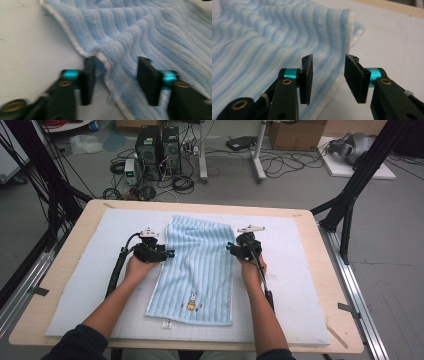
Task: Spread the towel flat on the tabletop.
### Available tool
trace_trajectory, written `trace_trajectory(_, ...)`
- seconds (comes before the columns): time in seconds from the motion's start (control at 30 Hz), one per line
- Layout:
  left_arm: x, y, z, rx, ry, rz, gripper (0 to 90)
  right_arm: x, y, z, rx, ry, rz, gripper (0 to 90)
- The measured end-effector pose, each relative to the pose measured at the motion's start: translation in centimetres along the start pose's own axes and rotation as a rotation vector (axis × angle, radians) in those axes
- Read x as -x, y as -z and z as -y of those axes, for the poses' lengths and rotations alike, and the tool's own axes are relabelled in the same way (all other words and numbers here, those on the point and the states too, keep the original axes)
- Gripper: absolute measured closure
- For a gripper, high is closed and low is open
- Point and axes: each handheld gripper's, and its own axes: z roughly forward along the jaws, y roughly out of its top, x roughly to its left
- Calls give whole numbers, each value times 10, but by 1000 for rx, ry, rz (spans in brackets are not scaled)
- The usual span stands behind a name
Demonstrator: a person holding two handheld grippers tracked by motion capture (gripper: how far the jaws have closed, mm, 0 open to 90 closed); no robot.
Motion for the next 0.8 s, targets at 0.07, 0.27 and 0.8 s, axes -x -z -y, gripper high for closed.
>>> trace_trajectory(0.07,3,0,0,-11,-31,-4,710,-5,8,7,-14,3,-25,548)
trace_trajectory(0.27,4,2,-1,-19,-33,-17,865,-17,21,26,-90,30,-84,531)
trace_trajectory(0.8,-15,3,-2,54,58,-140,878,-11,-1,20,-61,58,-1,857)
